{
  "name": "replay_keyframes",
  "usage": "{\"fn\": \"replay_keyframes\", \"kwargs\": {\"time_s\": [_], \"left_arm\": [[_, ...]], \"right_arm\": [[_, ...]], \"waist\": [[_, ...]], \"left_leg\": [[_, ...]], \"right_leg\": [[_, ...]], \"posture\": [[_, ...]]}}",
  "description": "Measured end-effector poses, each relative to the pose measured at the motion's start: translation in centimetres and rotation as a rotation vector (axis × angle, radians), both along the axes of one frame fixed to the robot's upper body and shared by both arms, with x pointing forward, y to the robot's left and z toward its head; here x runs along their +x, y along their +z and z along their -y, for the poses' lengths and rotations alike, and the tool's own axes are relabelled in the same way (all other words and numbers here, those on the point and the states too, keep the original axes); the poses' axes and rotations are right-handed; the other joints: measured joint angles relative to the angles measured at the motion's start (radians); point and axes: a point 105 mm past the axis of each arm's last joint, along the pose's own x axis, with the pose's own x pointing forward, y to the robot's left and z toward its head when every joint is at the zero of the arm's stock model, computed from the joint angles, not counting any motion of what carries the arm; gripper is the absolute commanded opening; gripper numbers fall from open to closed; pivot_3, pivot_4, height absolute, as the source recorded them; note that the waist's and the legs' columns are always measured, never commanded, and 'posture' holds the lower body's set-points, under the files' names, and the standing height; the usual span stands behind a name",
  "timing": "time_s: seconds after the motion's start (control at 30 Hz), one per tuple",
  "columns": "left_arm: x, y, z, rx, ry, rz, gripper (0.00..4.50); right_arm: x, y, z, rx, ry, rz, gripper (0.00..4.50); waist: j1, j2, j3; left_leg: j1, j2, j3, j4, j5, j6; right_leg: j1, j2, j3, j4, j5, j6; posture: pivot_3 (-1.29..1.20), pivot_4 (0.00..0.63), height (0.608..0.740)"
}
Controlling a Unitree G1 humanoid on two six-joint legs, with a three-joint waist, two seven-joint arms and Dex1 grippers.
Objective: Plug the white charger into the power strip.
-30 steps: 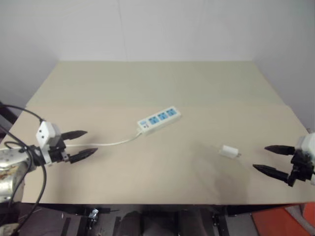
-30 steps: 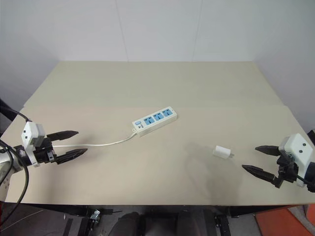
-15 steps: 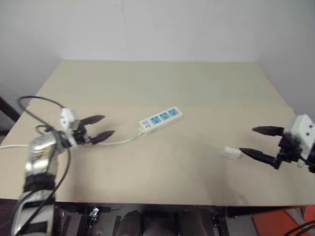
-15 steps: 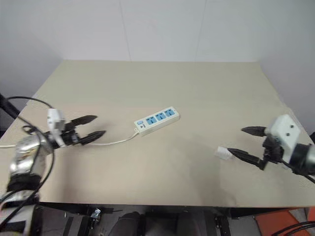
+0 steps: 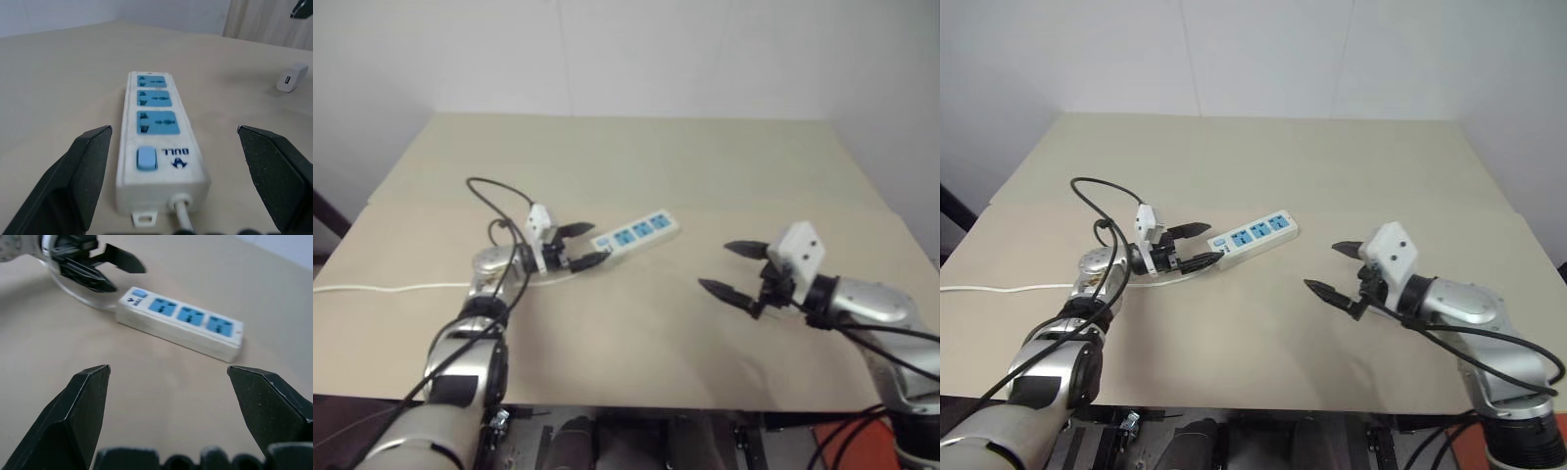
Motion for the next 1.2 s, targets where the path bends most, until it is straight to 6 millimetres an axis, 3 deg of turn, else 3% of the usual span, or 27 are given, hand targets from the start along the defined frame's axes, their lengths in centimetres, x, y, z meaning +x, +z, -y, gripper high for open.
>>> {"fn": "replay_keyframes", "kwargs": {"time_s": [0.5,0.67,0.7,1.0,1.2], "left_arm": [[0.3,-2.8,1.1,0.032,0.076,-0.062,4.48],[0.7,-2.8,1.7,0.024,0.104,-0.068,3.34],[0.8,-2.8,1.8,0.028,0.109,-0.064,3.27],[0.8,-2.5,1.8,0.034,0.105,-0.053,3.27],[-1.2,-3.0,0.8,0.061,0.051,-0.033,3.27]], "right_arm": [[-0.4,-0.5,-0.4,0.001,-0.027,-0.015,4.5],[-0.2,-0.4,-0.7,-0.002,-0.027,-0.015,4.5],[-0.2,-0.3,-0.8,-0.003,-0.028,-0.011,4.5],[-0.3,-1.0,-0.8,-0.011,-0.04,-0.03,4.5],[-0.5,-1.8,-1.3,-0.012,-0.028,-0.053,4.5]], "waist": [[-0.001,0.0,0.0],[0.002,0.0,0.0],[0.002,0.0,0.0],[0.003,0.0,0.0],[-0.013,0.0,0.0]], "left_leg": [[0.001,0.0,0.0,0.0,0.0,0.0],[0.001,0.0,-0.001,0.0,0.0,0.0],[0.001,0.0,-0.001,0.0,0.0,0.0],[0.001,0.0,-0.001,0.0,0.0,0.0],[0.001,0.001,-0.004,0.0,0.0,0.0]], "right_leg": [[0.0,0.0,0.0,0.001,0.0,0.0],[0.0,0.0,0.0,0.001,0.0,0.0],[0.0,0.0,0.0,0.001,0.0,0.0],[0.0,0.0,0.0,0.001,0.0,0.0],[0.0,0.0,0.001,0.002,0.0,0.0]], "posture": [[0.0,0.15,0.74],[0.0,0.15,0.74],[0.0,0.15,0.74],[0.0,0.15,0.74],[0.0,0.15,0.74]]}}
